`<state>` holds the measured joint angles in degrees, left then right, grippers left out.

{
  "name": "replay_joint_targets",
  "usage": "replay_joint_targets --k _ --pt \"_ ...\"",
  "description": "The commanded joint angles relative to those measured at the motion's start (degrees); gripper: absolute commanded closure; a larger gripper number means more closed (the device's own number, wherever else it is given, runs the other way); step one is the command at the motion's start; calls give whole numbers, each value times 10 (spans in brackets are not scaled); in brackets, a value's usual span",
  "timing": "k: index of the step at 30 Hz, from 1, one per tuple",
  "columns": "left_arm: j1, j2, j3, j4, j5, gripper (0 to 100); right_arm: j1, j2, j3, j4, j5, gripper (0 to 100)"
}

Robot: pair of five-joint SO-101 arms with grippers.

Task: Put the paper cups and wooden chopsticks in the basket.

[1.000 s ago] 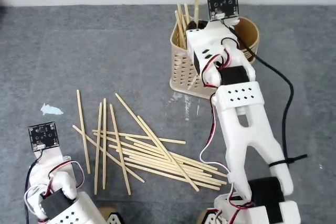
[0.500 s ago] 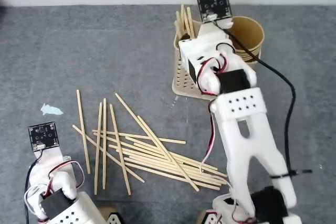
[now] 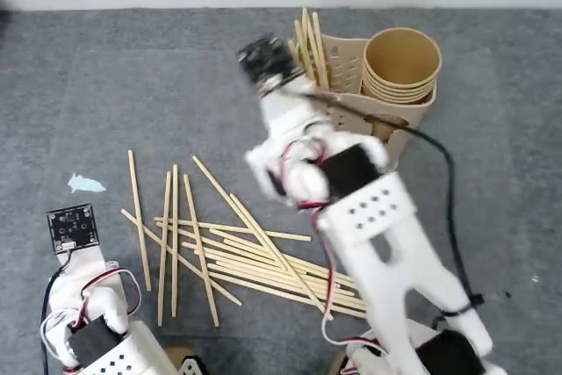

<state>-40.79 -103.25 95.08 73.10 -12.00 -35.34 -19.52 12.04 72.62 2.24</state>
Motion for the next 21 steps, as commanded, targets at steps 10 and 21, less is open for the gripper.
replay_joint_targets --k 10,21 --pt "0 -9 -3 -12 4 985 -90 192 21 -55 5 764" --pt "0 -9 -3 -12 4 985 -96 304 21 -148 10 765"
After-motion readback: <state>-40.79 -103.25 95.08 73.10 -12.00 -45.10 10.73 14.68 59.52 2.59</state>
